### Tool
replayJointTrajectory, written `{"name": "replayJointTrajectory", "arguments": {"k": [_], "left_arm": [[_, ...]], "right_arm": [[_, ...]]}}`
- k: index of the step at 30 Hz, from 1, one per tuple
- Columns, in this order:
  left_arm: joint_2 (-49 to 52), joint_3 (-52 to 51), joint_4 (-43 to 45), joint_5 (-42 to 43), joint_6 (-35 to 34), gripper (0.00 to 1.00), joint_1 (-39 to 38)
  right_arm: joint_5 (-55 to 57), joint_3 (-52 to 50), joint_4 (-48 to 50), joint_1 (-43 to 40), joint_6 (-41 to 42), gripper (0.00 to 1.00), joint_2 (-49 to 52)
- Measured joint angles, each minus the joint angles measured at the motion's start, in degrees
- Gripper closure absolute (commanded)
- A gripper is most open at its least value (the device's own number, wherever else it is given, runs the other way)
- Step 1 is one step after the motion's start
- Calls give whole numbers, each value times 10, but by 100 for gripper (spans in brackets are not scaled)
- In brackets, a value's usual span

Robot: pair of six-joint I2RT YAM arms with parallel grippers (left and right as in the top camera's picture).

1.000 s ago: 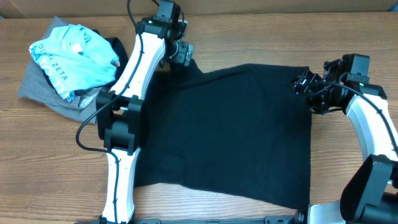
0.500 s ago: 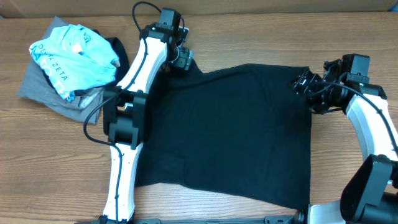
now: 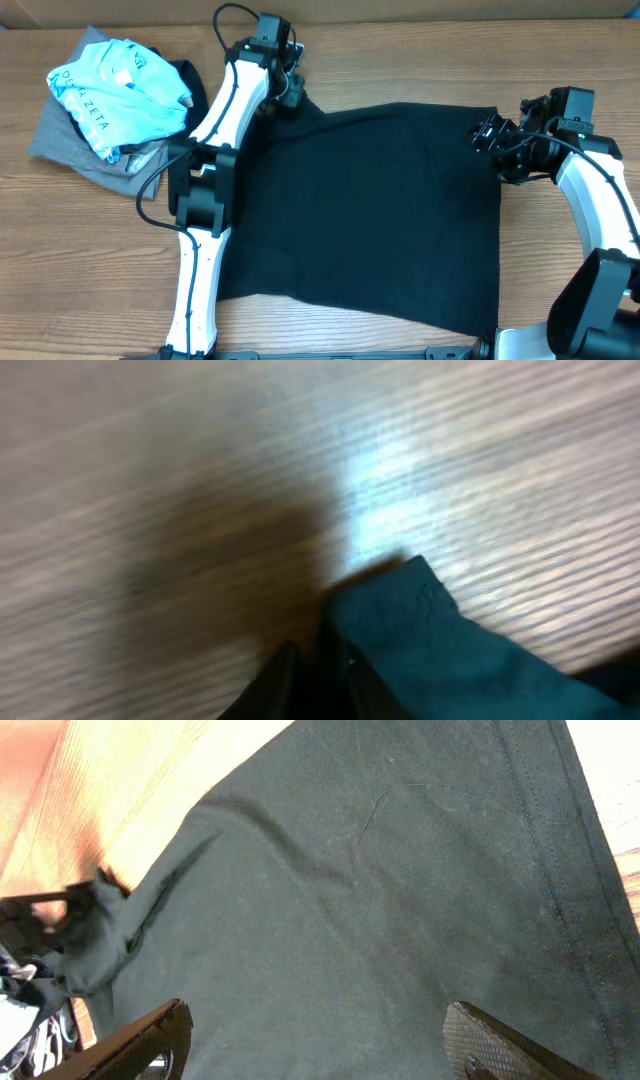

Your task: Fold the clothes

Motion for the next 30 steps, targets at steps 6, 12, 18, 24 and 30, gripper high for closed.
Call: {"name": "replayJointTrajectory", "arguments": {"k": [6,12,18,24,30], "left_arm": [[0,143,-39,-2,0,72,12],[-9,231,-99,-2,1,76,15],[-12,234,-189,-5,5,37,7],[-11,217,-136,-40,9,29,4],[22,195,-37,61,9,29,15]], "right_arm": [[0,0,-5,0,0,17,0],[0,0,-13,0,0,19,0],[0,0,-17,0,-2,19,0],[0,0,-17,0,-2,18,0],[0,0,-18,0,-2,18,0]]}}
